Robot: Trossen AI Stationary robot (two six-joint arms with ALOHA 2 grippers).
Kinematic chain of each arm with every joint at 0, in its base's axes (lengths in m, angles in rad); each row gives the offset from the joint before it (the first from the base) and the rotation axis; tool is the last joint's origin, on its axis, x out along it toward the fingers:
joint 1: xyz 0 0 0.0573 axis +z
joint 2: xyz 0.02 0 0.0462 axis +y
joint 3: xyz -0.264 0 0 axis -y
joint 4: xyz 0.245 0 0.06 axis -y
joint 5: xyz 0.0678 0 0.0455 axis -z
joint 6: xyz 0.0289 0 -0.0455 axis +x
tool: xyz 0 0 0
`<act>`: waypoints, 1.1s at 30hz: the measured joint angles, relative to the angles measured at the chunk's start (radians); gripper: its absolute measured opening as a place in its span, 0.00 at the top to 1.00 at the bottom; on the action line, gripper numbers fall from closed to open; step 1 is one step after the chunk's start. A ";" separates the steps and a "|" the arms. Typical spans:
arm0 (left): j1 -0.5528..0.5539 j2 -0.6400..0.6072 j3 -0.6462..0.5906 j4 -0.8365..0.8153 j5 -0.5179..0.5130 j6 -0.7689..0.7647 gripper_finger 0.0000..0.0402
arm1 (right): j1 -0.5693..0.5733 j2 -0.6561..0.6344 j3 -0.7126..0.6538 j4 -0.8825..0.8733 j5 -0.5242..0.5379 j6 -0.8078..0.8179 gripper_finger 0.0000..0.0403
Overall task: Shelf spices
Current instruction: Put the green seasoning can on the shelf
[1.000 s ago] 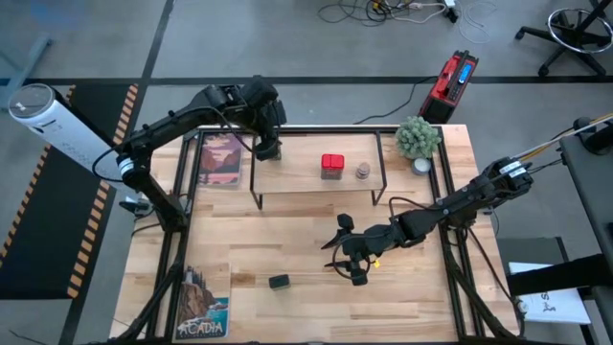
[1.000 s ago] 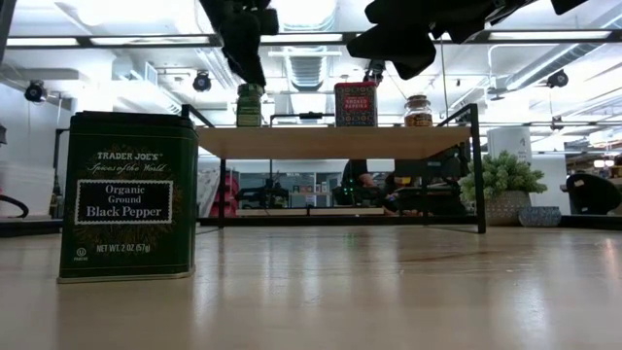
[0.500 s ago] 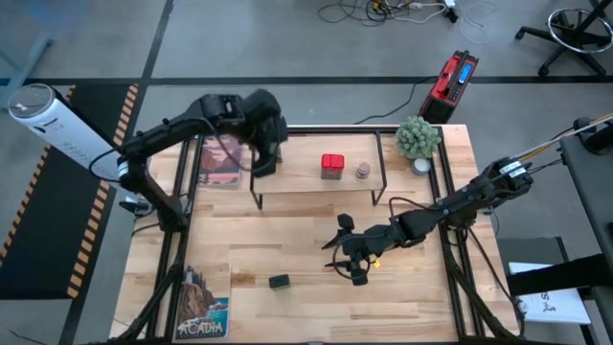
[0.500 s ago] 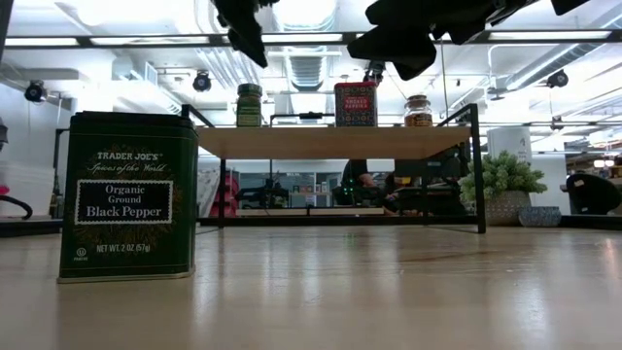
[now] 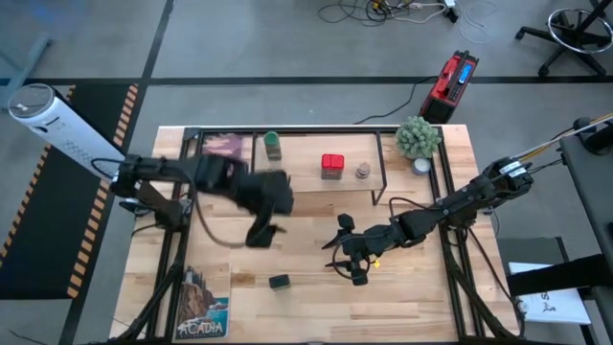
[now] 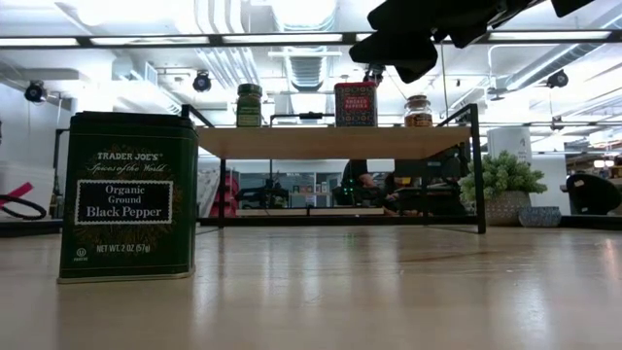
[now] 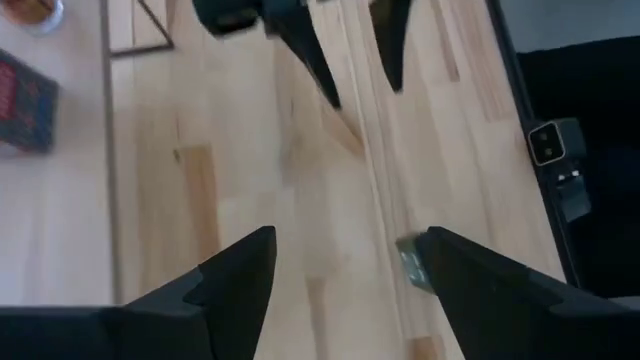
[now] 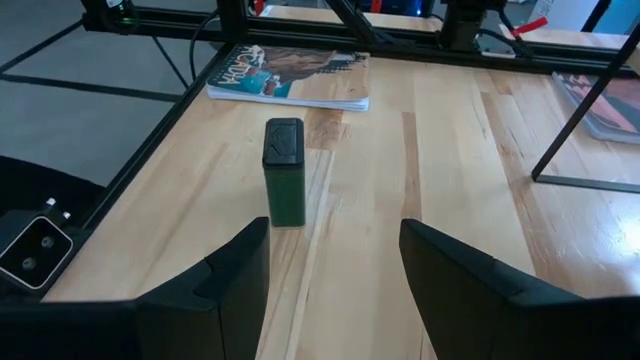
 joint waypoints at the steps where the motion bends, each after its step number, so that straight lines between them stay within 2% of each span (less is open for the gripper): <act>1: -0.029 0.000 -0.014 0.003 -0.028 -0.033 0.39 | 0.000 0.000 -0.001 -0.002 0.001 0.003 0.51; 3: -0.078 0.000 -0.046 0.006 -0.070 -0.105 0.38 | 0.000 0.000 -0.002 -0.005 0.001 0.004 0.51; 8: -0.164 0.000 -0.117 0.033 -0.080 -0.271 0.38 | 0.000 -0.001 -0.003 -0.006 0.024 0.004 0.51; 15: -0.223 0.005 -0.247 0.162 -0.077 -0.397 0.40 | -0.002 -0.001 -0.003 -0.007 0.030 -0.003 0.51; 22: -0.231 0.007 -0.378 0.311 0.007 -0.475 0.41 | -0.003 -0.001 -0.003 -0.036 0.070 -0.003 0.51; 26: -0.245 0.021 -0.425 0.385 0.009 -0.489 0.41 | -0.003 -0.001 -0.005 -0.052 0.078 0.003 0.50; 33: -0.266 0.102 -0.420 0.398 0.008 -0.493 0.38 | -0.003 -0.001 -0.007 -0.051 0.078 0.006 0.51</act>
